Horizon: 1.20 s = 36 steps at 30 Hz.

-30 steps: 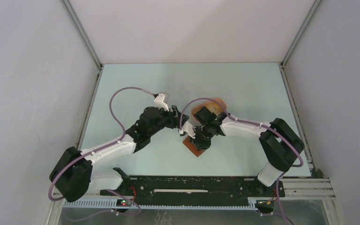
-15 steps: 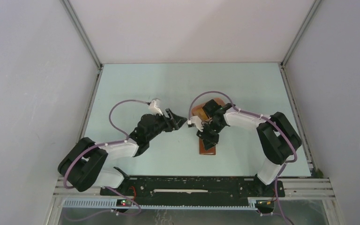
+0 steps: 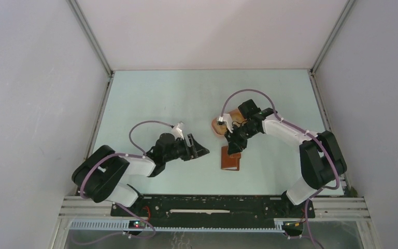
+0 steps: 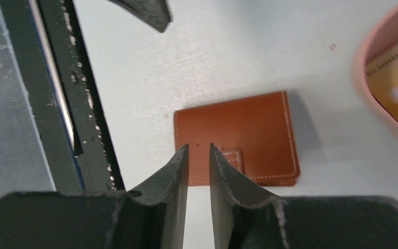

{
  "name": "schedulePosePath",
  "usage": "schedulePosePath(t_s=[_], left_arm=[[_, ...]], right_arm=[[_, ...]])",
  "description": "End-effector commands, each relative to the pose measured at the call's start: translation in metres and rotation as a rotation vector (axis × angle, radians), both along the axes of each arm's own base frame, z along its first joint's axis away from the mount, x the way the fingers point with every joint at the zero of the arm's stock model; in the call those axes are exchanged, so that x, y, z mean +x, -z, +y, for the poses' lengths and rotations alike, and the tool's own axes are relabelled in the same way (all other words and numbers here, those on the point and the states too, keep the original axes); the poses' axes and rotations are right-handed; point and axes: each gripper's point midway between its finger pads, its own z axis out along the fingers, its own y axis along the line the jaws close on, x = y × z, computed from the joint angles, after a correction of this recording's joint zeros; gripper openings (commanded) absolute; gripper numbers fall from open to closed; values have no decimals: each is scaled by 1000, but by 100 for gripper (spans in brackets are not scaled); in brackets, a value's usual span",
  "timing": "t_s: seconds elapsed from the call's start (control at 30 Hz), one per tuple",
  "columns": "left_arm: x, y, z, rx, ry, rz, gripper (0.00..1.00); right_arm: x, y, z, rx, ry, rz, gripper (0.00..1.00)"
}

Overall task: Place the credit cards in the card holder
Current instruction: Turn over the card holder at the center of the board.

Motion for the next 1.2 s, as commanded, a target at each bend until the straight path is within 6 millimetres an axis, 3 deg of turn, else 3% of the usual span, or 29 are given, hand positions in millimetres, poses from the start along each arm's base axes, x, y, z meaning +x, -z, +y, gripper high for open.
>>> schedulePosePath(t_s=[0.0, 0.2, 0.47, 0.93, 1.17], left_arm=[[-13, 2, -17, -48, 77, 61, 74], [-17, 13, -37, -45, 120, 125, 71], [-19, 28, -51, -47, 137, 211, 70], [-19, 33, -90, -81, 209, 282, 69], [-24, 39, -108, -93, 247, 311, 57]], right_arm=[[19, 10, -16, -91, 62, -47, 29], [29, 38, -40, -280, 112, -65, 29], [19, 71, -64, -450, 105, 26, 29], [13, 81, -69, -471, 114, 83, 29], [14, 77, -65, -434, 126, 101, 29]])
